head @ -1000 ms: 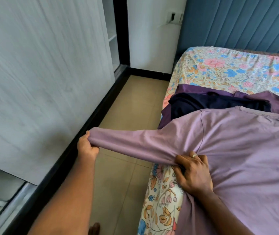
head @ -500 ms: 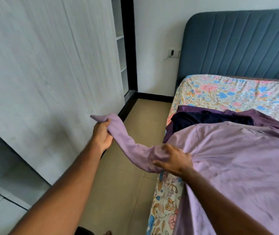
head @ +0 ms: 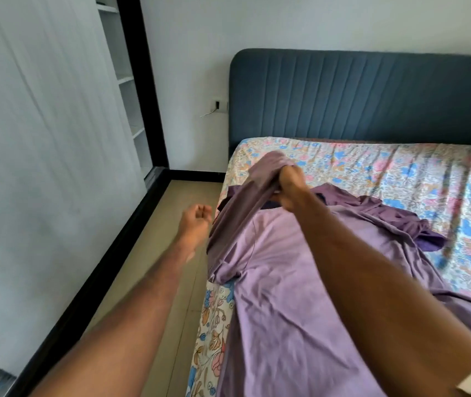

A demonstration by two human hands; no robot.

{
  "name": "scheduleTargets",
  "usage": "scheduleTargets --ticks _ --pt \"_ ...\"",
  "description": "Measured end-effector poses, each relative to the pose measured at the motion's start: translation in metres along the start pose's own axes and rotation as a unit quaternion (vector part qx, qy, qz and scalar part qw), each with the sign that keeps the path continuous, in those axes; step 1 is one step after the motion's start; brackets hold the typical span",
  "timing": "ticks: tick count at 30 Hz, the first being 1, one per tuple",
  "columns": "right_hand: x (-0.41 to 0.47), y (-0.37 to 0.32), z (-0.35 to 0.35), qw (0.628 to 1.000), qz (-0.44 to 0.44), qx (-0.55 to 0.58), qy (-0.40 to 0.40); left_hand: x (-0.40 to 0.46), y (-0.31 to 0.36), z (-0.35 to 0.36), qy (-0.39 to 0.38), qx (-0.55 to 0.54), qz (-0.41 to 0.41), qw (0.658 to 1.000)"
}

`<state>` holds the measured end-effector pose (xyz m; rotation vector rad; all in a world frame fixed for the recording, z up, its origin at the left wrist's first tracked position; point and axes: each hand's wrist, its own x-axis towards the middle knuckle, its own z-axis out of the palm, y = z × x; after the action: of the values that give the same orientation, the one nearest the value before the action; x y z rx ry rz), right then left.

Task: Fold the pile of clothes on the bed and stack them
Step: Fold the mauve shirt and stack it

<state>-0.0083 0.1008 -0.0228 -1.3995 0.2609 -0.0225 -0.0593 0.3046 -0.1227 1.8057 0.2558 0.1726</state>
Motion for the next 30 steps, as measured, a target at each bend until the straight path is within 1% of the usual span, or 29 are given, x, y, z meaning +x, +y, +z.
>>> scheduleTargets --ticks 2,5,10,13,16,20,21,23,24,27,28,29,30 --pt "0.013 -0.028 -0.048 0.999 -0.008 0.026 0.028 -0.005 -0.023 0.021 -0.033 0.053 -0.002 0.998" --pt "0.032 -0.059 -0.123 0.995 -0.030 0.058 0.072 -0.011 -0.038 0.045 -0.075 0.109 0.015 0.991" --pt "0.057 -0.086 -0.232 0.989 -0.047 0.048 0.132 -0.017 -0.051 0.083 -0.151 0.200 0.066 0.966" --pt "0.060 -0.091 -0.276 0.987 -0.050 0.035 0.151 -0.026 -0.052 0.100 -0.209 0.230 0.080 0.947" --pt "0.061 -0.093 -0.308 0.985 -0.045 0.050 0.158 -0.037 -0.059 0.112 -0.264 0.266 0.087 0.923" --pt "0.062 -0.090 -0.349 0.979 -0.028 0.044 0.195 -0.046 -0.071 0.121 -0.293 0.323 0.099 0.894" --pt "0.062 -0.085 -0.357 0.976 -0.017 0.031 0.216 -0.050 -0.070 0.122 -0.294 0.335 0.104 0.889" --pt "0.062 -0.063 -0.374 0.957 0.030 -0.036 0.287 -0.061 -0.073 0.125 -0.286 0.348 0.121 0.885" --pt "0.063 -0.045 -0.388 0.947 0.053 -0.089 0.304 -0.067 -0.074 0.126 -0.274 0.357 0.135 0.883" --pt "0.054 0.025 -0.405 0.915 0.121 -0.244 0.298 -0.088 -0.078 0.124 -0.219 0.370 0.177 0.885" --pt "0.045 0.044 -0.396 0.893 0.134 -0.298 0.311 -0.094 -0.079 0.122 -0.203 0.373 0.186 0.886" --pt "0.041 0.064 -0.381 0.858 0.132 -0.350 0.351 -0.101 -0.080 0.120 -0.193 0.372 0.193 0.887" --pt "0.030 0.079 -0.358 0.826 0.105 -0.400 0.383 -0.111 -0.083 0.118 -0.190 0.369 0.191 0.889"
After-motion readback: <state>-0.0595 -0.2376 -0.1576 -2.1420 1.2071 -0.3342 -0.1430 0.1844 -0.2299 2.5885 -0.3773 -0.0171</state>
